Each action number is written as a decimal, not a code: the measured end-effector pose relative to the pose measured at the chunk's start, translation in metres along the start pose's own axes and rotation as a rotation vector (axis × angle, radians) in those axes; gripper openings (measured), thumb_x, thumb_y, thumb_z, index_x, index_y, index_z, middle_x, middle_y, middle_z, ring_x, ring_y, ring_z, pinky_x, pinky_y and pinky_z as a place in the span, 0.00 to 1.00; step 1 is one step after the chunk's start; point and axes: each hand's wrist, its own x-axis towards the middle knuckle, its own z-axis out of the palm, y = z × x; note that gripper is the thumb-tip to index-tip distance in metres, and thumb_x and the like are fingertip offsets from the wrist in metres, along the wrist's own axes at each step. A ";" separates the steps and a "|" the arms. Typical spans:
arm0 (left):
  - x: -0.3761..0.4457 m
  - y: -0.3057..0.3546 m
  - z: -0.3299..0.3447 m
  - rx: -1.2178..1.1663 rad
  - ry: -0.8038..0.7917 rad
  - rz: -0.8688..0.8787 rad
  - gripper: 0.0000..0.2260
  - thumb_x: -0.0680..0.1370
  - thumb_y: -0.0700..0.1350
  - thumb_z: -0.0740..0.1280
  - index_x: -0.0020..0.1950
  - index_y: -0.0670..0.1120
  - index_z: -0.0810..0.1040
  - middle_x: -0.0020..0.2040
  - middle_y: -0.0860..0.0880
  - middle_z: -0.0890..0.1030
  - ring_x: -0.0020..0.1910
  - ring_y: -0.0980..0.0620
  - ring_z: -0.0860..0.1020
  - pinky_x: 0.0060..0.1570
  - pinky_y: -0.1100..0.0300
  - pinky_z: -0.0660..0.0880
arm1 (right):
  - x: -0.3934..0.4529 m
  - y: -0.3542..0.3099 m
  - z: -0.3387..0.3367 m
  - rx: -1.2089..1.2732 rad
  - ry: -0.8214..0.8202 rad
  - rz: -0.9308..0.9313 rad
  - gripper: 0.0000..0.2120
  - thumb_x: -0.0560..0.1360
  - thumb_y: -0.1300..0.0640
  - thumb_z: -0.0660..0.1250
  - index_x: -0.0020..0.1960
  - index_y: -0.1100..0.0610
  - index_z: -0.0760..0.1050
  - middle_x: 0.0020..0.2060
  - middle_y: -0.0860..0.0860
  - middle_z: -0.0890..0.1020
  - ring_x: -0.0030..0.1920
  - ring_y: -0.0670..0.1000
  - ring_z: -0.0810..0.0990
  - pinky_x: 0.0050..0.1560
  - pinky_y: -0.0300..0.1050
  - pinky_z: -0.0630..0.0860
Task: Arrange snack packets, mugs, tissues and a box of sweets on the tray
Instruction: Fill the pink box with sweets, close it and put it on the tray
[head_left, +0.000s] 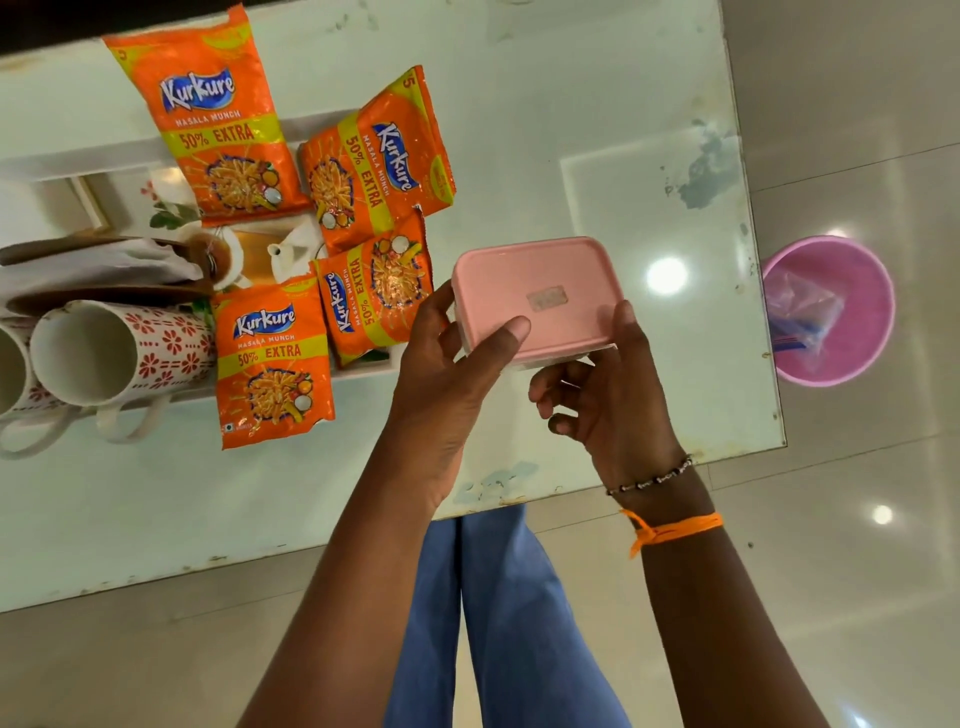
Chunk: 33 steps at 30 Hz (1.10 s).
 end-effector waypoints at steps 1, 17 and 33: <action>0.000 0.000 0.002 0.017 0.006 0.002 0.29 0.62 0.51 0.73 0.63 0.54 0.71 0.58 0.53 0.79 0.62 0.52 0.76 0.64 0.47 0.72 | -0.001 0.001 0.000 0.011 0.033 -0.023 0.25 0.74 0.36 0.49 0.45 0.54 0.75 0.24 0.51 0.78 0.26 0.48 0.71 0.25 0.37 0.66; -0.011 0.017 0.011 0.033 -0.009 -0.024 0.26 0.56 0.68 0.70 0.50 0.59 0.77 0.59 0.46 0.76 0.57 0.47 0.76 0.51 0.50 0.74 | -0.002 -0.025 0.006 -0.149 0.052 -0.155 0.33 0.63 0.35 0.59 0.55 0.58 0.74 0.52 0.61 0.79 0.53 0.56 0.78 0.51 0.54 0.74; -0.034 0.036 -0.113 -0.018 0.092 0.088 0.29 0.63 0.68 0.67 0.58 0.53 0.74 0.60 0.45 0.78 0.59 0.44 0.77 0.59 0.40 0.73 | -0.019 0.016 0.151 -0.239 0.164 -0.294 0.31 0.69 0.37 0.55 0.58 0.60 0.74 0.56 0.63 0.79 0.57 0.63 0.78 0.61 0.65 0.73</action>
